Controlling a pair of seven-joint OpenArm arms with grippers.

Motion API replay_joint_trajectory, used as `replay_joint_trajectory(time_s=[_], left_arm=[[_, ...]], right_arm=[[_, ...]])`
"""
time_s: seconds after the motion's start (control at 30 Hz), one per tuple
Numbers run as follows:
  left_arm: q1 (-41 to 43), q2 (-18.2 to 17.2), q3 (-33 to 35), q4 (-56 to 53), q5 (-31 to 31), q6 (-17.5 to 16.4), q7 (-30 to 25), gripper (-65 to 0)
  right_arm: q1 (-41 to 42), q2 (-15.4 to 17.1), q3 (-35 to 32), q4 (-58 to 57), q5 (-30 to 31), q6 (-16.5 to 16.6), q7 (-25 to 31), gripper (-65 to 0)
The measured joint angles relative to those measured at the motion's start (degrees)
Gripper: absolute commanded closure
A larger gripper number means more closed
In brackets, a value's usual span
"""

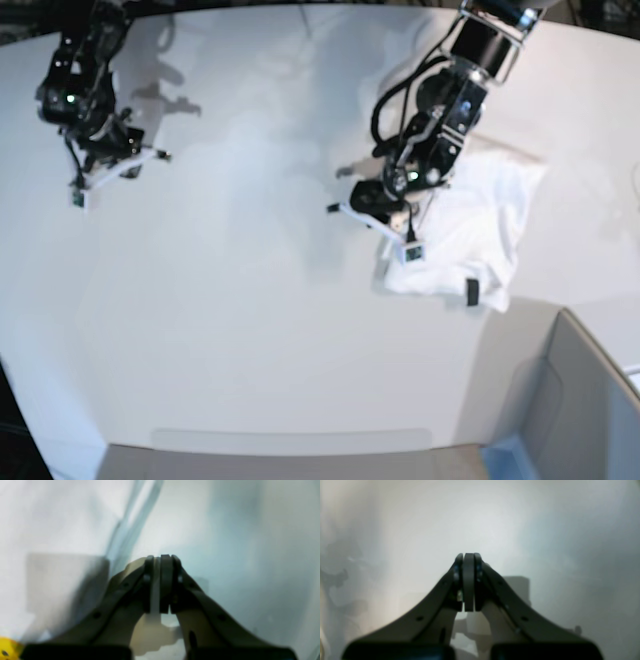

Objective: Layout the t-shirt on the table in an organized manner, then fold the t-shirt properly
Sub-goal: 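Push the folded shirt with the left gripper away from the right gripper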

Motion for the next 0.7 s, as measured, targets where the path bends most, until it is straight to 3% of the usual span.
replay_joint_trajectory(time_s=[0.3, 0.7], left_arm=[[-0.94, -0.28, -7.65, -0.98, 0.11, -0.46, -0.17, -4.2], [-1.44, -3.54, -7.93, -5.77, -0.63, -0.87, -4.39, -4.2]], right_arm=[[-0.44, -0.02, 0.00, 0.00, 0.20, 0.00, 0.02, 0.0], [-0.44, -0.02, 0.00, 0.00, 0.22, 0.02, 0.13, 0.0]])
